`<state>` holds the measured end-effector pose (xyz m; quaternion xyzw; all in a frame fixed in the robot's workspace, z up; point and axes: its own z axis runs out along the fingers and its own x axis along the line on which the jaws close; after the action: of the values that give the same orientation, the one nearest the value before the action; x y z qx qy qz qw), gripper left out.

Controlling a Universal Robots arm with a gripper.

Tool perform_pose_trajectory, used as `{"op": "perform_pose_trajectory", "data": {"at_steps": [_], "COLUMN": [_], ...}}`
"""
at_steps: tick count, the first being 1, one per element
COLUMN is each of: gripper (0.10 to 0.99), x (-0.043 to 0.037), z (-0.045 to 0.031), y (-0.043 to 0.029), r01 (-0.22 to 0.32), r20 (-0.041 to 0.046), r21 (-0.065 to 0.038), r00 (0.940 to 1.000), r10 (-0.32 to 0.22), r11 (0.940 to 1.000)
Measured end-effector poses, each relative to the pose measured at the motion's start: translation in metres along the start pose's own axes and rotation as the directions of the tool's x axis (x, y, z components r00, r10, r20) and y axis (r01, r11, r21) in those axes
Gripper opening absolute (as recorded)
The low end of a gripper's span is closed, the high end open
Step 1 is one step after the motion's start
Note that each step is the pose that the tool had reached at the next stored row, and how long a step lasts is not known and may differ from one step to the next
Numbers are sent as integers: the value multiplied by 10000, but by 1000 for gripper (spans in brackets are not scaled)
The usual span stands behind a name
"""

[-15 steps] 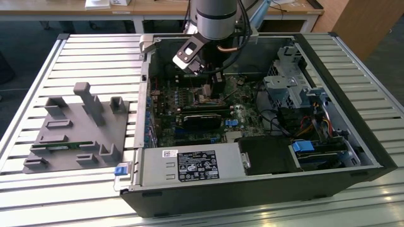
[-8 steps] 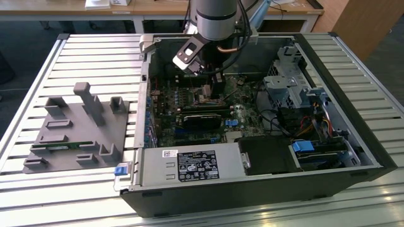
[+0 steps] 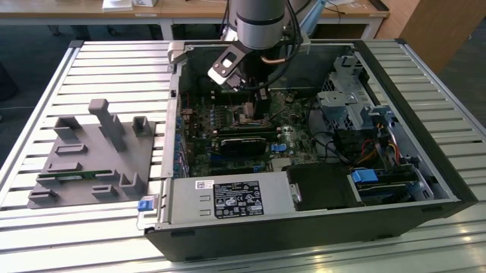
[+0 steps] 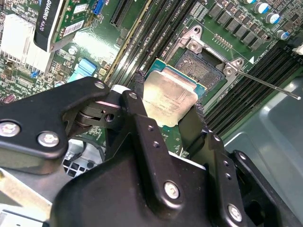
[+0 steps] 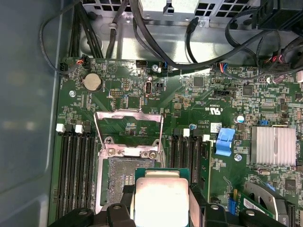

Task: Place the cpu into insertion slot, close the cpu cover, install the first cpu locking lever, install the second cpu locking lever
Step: 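Place the cpu into insertion slot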

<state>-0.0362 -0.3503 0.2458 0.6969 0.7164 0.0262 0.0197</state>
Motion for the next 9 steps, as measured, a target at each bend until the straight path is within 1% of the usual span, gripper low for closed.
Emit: {"op": "perform_pose_trajectory", "data": {"at_steps": [9], "gripper": [541], "x": [0], "z": [23], "y": [-2], "r01": [0], "r20": [1], "r21": [0], "r00": [10000], "r10": [0], "r11": [10000]}}
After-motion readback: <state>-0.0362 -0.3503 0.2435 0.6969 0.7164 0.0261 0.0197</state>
